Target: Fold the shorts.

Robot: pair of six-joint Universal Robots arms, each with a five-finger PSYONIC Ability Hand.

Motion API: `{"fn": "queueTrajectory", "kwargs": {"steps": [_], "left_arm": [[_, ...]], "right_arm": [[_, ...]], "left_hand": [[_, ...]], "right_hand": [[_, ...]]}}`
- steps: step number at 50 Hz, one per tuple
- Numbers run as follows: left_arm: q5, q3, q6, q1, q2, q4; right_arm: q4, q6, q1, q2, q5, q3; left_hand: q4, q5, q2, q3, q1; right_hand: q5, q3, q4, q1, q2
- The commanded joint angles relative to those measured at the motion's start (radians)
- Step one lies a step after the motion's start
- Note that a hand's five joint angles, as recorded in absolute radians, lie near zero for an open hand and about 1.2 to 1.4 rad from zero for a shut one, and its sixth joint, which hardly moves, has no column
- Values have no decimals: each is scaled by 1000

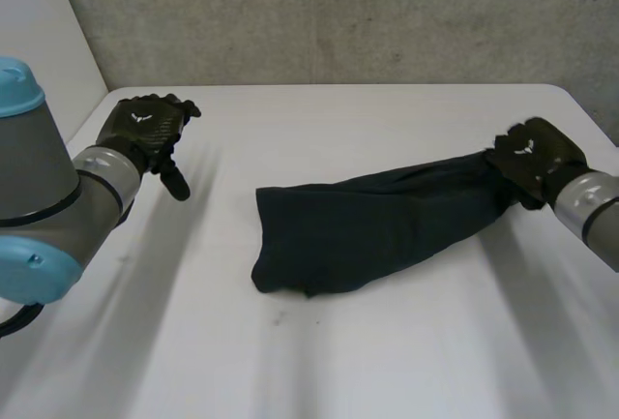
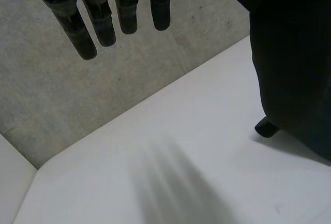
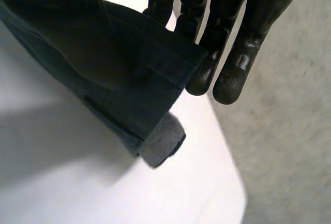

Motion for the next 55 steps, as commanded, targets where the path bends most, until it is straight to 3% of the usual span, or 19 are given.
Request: {"fn": "queueTrajectory", "kwargs": {"steps": [1,5,9,13,16,21,24,27,28,32,36,45,55], "left_arm": [[13,-48,-65,-6,57,0],[15,-48,-91,-7,69,0],[12,-48,-99,-4,84,-1],[10,-48,-100,-3,95,-3],[10,-46,-102,-4,97,-1],[10,-33,-103,-3,95,0],[10,-14,-105,-10,95,2],[10,15,-114,-24,95,2],[10,23,-120,-30,95,2],[10,64,-157,-66,86,0],[9,79,-198,-98,66,-5],[-4,80,-212,-247,-72,-12],[-136,109,-200,-271,-236,-49]], "right_arm": [[-19,-66,289,29,1,-109],[-45,-89,424,101,-25,-163],[-79,-132,558,200,-130,-184],[-87,-149,612,273,-241,-186],[-88,-146,620,302,-269,-192],[-84,-103,620,299,-240,-206],[-84,-40,608,270,-209,-204],[-84,160,568,184,-172,-197],[-84,313,535,126,-154,-192],[-84,623,482,38,-109,-185],[-73,821,433,35,-83,-203],[137,849,402,187,-55,-365],[260,843,402,389,23,-504]], "left_hand": [[-84,-68,-81,-92,-101],[-84,-68,-81,-92,-101],[-84,-68,-81,-92,-101],[-84,-68,-81,-92,-101],[-84,-68,-81,-92,-101],[-87,-71,-84,-95,-104],[-84,-68,-81,-92,-101],[-84,-68,-81,-92,-101],[-84,-68,-81,-92,-101],[-78,-62,-75,-86,-95],[-66,-51,-63,-74,-84],[-54,-39,-52,-63,-72],[-54,-39,-51,-63,-72]], "right_hand": [[273,229,205,440,228],[273,229,205,440,228],[273,229,205,440,228],[273,229,205,440,228],[273,229,205,440,228],[-949,-993,-1017,-781,-994],[-949,-993,-1017,-781,-994],[-949,-993,-1017,-781,-994],[-949,-993,-1017,-781,-994],[-949,-993,-1017,-781,-994],[-949,-993,-1017,-781,-994],[-949,-993,-1017,-781,-994],[-949,-993,-1017,-781,-994]]}}
